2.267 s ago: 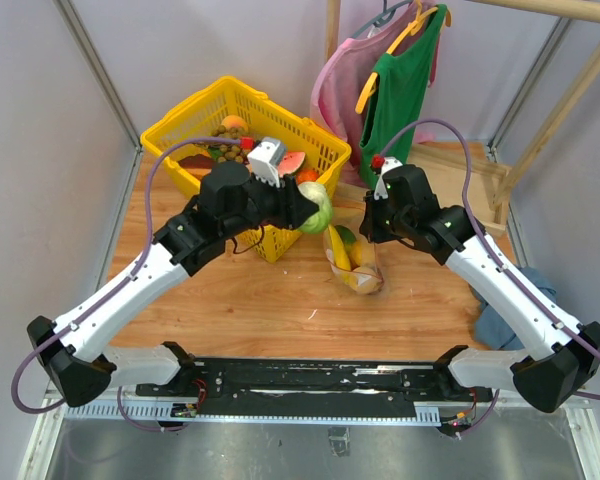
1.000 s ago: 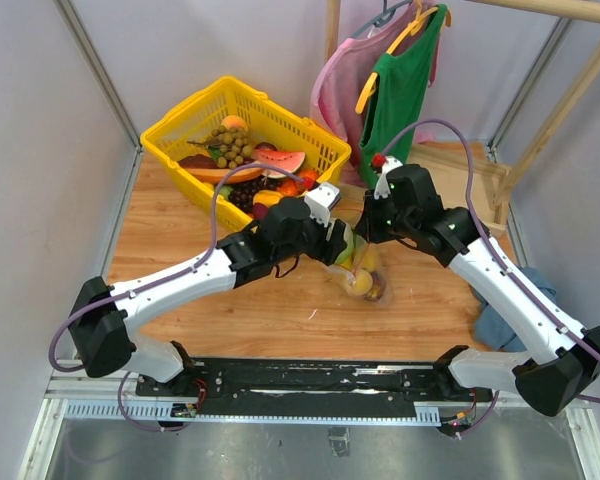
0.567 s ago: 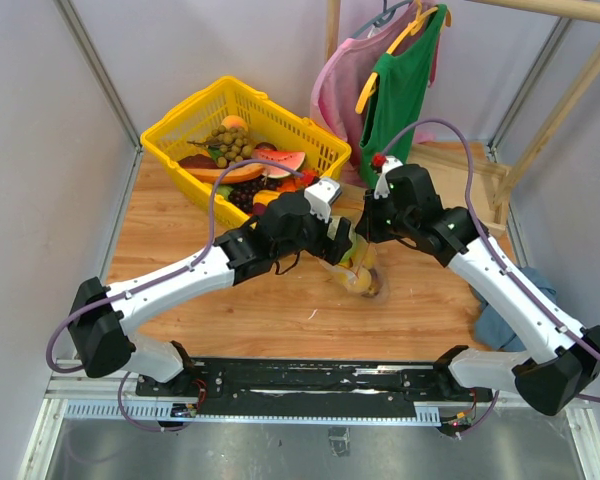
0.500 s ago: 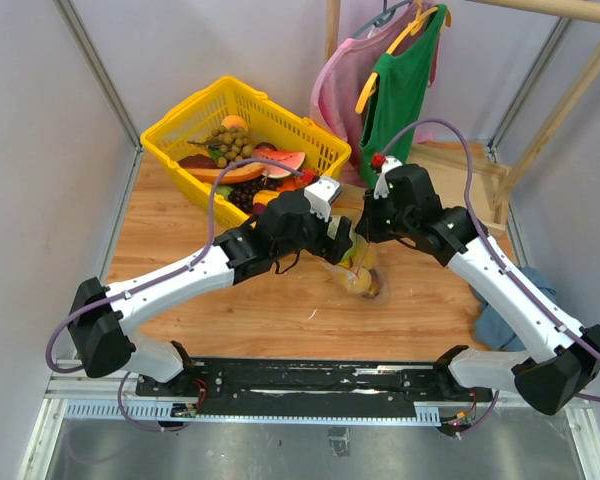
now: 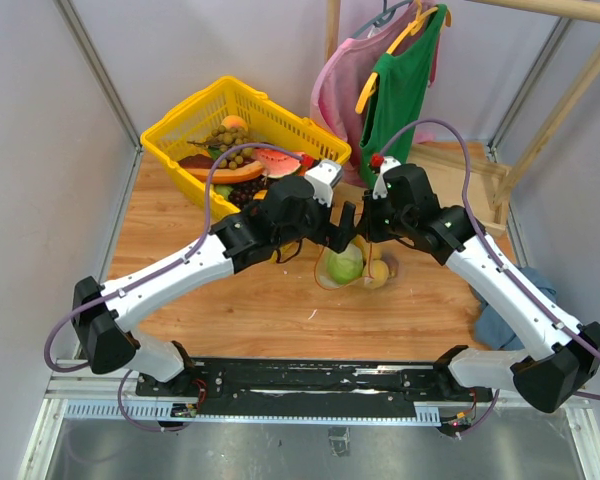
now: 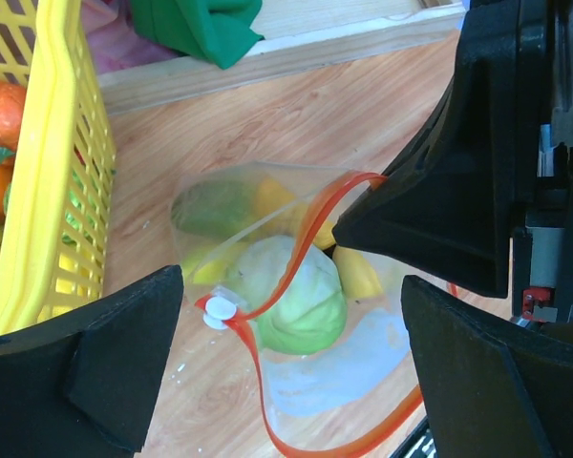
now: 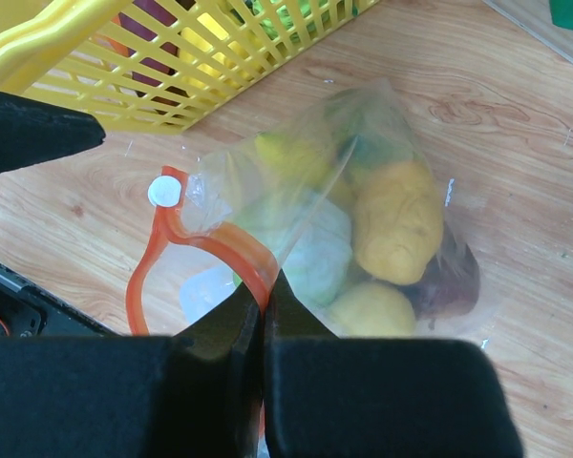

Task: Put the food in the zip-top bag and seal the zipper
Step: Place the fake vegetable in the zipper food storage bag, then pick up the fake vegetable from the bin.

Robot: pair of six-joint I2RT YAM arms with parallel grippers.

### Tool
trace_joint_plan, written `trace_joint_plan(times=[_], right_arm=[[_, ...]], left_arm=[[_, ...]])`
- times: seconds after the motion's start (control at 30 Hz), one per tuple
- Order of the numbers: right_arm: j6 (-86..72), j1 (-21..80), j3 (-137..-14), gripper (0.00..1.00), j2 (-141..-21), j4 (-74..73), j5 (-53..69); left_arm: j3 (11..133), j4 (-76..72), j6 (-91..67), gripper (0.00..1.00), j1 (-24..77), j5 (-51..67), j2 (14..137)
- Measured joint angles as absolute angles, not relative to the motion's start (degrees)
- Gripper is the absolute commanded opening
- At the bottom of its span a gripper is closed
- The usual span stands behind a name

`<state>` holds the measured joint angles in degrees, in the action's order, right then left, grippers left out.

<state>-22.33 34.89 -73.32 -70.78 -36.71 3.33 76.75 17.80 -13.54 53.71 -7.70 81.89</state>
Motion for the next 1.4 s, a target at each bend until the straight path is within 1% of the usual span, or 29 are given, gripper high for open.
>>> trace_joint_plan(times=[0.23, 0.67, 0.9, 1.13, 1.4], right_arm=[[-22.3, 34.9, -73.3, 0.0, -70.8, -36.8, 3.2], [-22.0, 34.0, -73.3, 0.01, -70.5, -37.5, 2.5], [-21.3, 33.6, -73.3, 0.0, -69.5, -37.8, 1.3], [-20.9, 33.6, -73.2, 0.01, -69.2, -38.0, 0.7], [-20.5, 33.6, -73.0, 0.01, -69.2, -38.0, 0.1]], left_arm=[[82.7, 25.3, -16.5, 0.99, 52.0, -9.7, 81.9], [93.2, 41.2, -21.0, 0.98, 35.1, -12.1, 83.4], [98.1, 47.5, -20.6, 0.96, 28.8, -12.4, 90.5], [101.6, 53.2, -19.5, 0.93, 27.4, -11.7, 101.4], [102.1, 54.1, -19.3, 0.82, 26.3, -10.2, 107.9]])
